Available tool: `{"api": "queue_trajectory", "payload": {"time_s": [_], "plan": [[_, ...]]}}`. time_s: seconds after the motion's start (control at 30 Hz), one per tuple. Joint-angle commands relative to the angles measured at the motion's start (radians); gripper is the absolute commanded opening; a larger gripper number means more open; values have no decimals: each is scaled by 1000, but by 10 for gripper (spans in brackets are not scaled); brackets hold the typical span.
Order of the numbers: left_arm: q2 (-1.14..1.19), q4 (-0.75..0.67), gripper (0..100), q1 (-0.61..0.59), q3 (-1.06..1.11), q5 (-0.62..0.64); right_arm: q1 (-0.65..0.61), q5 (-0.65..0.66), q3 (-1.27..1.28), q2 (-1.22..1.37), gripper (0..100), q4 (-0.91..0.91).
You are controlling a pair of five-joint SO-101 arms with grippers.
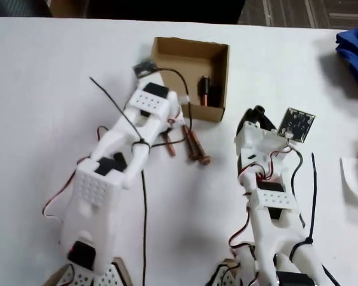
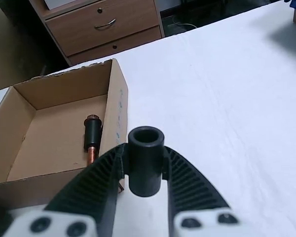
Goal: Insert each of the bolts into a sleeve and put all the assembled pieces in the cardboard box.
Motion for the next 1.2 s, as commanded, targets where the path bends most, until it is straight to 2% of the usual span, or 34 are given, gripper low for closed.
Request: {"api": "queue_trajectory", "payload": {"time_s": [0.0, 0.2, 0.3, 0.47, 0.57, 0.73, 0.93, 1.07, 1.17], "plan": [[-21, 129, 25, 75, -22, -184, 5, 2, -5, -44, 20, -25], [-20, 338, 25, 130, -160, -305, 5, 2, -5, -44, 20, -28], [-21, 387, 25, 135, -272, -344, 5, 2, -5, -44, 20, -28], [-61, 454, 25, 161, -479, -347, 5, 2, -5, -44, 20, -30], [-137, 476, 25, 212, -518, -316, 5, 2, -5, -44, 20, -30], [-209, 460, 25, 270, -489, -290, 5, 2, -5, -44, 20, -30], [-299, 411, 25, 262, -367, -290, 5, 2, -5, -44, 20, -30], [-436, 405, 25, 253, -211, -288, 5, 2, -5, -44, 20, -30], [-571, 296, 25, 189, -16, -288, 4, 2, -5, -44, 20, -30]]}}
